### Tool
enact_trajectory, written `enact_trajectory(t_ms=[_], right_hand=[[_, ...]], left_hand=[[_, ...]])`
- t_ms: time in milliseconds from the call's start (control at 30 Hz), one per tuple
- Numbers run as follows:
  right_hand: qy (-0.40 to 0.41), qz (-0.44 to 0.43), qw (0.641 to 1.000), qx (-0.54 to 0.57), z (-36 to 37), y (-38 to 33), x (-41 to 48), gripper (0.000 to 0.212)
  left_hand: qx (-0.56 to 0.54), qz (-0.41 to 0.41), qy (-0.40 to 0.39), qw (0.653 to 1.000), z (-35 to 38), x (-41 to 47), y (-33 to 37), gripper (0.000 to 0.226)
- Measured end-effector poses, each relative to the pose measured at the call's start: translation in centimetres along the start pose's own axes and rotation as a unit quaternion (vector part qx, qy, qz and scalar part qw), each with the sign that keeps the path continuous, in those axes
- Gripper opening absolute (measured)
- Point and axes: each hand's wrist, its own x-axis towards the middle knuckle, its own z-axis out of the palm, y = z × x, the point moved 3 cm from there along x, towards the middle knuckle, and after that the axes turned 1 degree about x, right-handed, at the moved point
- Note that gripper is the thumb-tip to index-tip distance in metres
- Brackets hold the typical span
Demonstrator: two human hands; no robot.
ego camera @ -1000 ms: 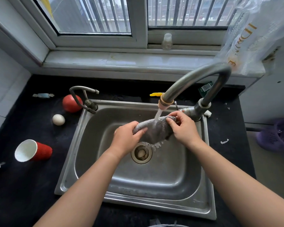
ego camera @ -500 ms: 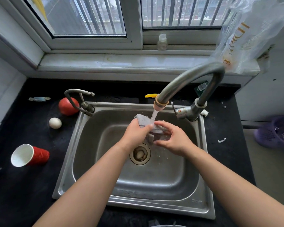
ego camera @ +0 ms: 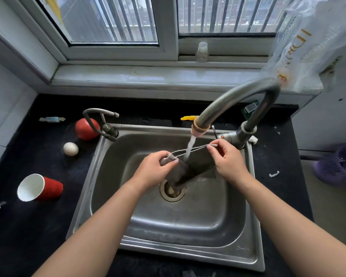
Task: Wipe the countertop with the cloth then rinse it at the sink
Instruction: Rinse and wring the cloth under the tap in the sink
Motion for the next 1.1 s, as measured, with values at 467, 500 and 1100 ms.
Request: enact_trajectory(t_ms=[467,500,1100], right_hand=[[-0.006,0.008,1.0,0.027,0.9,-0.5,0.0,0.02],[-0.01,0.01,1.0,0.028,0.9,-0.5,0.0,0.02],[-0.112,0.041,0.992,0.039,1.7,0.7,-0.3,0.012]], left_hand=[[-0.026,-0.058,-0.05,0.997,1.0,0.2,-0.8,0.019],[-0.038,-0.059,-0.067,0.995,1.2,0.0,-0.6,0.015],[-0.114,0.038,0.054,0.991,0.6,-0.9,-0.7,0.01]])
